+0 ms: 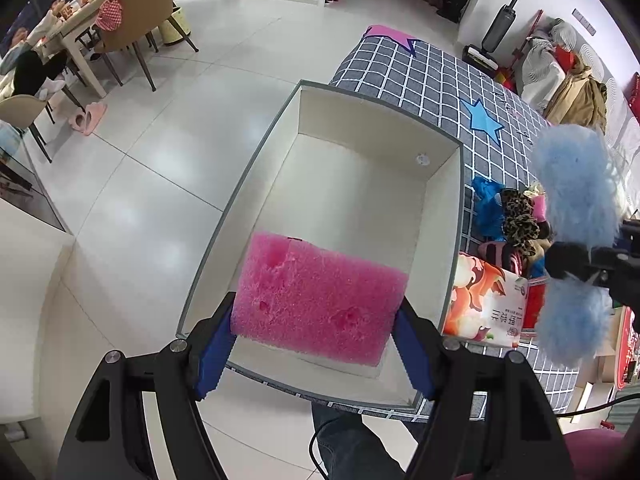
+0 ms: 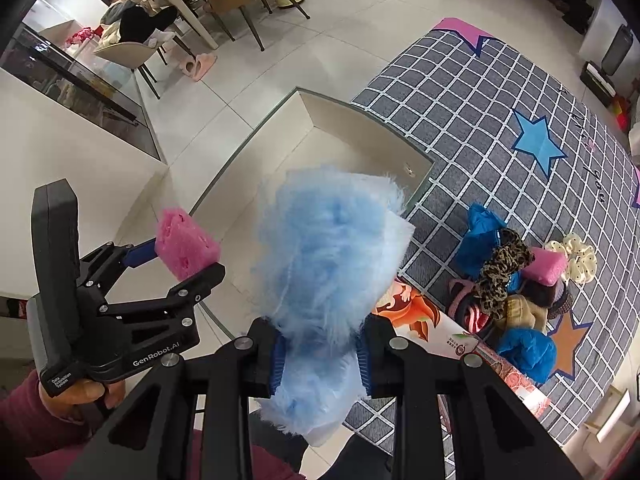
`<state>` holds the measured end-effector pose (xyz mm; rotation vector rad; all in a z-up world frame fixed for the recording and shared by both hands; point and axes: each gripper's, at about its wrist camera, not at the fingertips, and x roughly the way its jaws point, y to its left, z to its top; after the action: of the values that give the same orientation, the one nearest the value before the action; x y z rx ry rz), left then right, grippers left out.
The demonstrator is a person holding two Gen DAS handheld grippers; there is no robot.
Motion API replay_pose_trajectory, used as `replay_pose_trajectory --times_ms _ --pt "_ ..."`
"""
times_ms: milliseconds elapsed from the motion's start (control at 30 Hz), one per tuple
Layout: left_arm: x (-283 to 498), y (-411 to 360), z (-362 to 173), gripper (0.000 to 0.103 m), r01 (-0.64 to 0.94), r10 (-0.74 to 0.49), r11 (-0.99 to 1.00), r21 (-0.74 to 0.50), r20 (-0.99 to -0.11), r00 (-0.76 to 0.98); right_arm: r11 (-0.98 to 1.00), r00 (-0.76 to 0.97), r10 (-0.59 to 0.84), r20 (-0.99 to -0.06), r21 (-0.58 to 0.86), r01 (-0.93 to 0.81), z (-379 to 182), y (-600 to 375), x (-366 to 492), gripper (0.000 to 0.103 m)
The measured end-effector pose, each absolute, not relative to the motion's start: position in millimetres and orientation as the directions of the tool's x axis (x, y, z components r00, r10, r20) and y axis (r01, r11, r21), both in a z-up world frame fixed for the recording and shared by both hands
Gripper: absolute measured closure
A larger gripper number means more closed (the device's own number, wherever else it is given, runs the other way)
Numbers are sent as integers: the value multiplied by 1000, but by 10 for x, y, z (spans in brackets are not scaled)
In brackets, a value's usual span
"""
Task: Organize soft objects
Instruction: 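Carry the pink sponge and blue plush over the white box with both tools, then open both tools to drop the sponge and plush into the box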
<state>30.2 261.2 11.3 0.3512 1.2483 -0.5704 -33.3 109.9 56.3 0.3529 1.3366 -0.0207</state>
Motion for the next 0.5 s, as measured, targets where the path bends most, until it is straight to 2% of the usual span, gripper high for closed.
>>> replay_pose_trajectory --times_ms 500 --pt "350 2554 55 27 585 -197 809 -48 -961 194 941 225 190 -956 243 236 473 997 -288 73"
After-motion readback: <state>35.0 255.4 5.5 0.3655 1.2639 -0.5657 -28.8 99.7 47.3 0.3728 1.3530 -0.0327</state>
